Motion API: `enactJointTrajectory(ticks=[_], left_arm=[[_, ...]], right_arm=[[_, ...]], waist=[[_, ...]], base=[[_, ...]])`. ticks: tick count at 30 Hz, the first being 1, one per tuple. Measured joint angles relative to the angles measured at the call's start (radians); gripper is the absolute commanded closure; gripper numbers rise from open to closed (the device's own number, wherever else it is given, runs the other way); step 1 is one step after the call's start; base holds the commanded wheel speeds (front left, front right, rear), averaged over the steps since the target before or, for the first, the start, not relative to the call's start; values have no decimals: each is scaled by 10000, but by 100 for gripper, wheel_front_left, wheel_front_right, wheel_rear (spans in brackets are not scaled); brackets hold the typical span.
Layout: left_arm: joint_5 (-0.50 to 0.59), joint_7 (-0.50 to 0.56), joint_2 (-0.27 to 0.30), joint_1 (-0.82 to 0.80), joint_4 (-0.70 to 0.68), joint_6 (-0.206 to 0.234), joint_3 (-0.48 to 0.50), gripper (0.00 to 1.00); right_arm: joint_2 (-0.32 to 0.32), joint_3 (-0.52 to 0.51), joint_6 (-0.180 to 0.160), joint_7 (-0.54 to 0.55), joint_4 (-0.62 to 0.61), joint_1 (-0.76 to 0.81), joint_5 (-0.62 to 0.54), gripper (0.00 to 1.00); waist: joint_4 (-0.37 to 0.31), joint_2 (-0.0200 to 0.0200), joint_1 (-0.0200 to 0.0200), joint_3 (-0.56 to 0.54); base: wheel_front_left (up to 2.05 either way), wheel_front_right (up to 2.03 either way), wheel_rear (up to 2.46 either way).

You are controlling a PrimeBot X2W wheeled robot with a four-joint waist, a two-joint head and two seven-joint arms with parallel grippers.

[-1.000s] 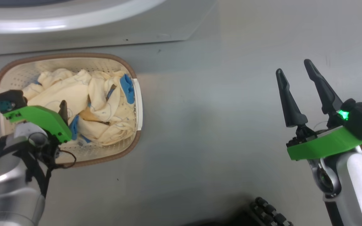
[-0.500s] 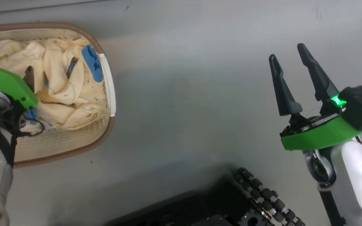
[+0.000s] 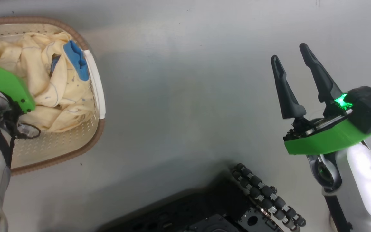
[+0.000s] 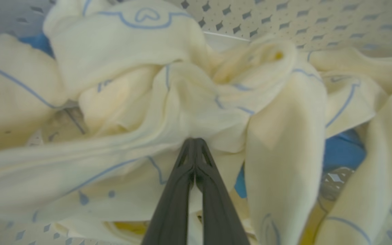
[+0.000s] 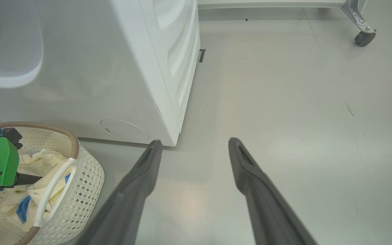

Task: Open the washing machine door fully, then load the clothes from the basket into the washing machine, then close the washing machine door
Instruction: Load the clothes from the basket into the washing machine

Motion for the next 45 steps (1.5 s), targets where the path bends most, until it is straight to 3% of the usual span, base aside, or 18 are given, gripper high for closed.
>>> enactJointTrajectory(ticks=[3, 12, 30, 35, 45], left_arm=[[77, 56, 4, 3, 17, -6, -150, 100], [157, -1118, -253, 126, 44, 211, -280, 100], [247, -4084, -752, 777, -435, 401, -464, 100], [257, -4257, -817, 1262, -1287, 621, -424, 100], [1018, -4288, -813, 3889, -5269, 1352, 347, 100]], right_arm=[[0, 13, 0, -2, -4, 0, 40, 0], [-2, -159, 0, -10, 2, 14, 58, 0], [-205, -796, 0, 173, -125, 301, -21, 0], [-257, -972, 0, 276, -163, 620, -113, 0], [-301, -1287, 0, 644, -324, 1309, -343, 0]], waist=[[-14, 0, -1, 64], [302, 0, -1, -133], [1313, 0, -1, -1585], [1520, 0, -1, -2104], [1948, 1, -1, -3580]], base=[[0, 0, 0], [0, 0, 0], [0, 0, 0], [0, 0, 0], [0, 0, 0]])
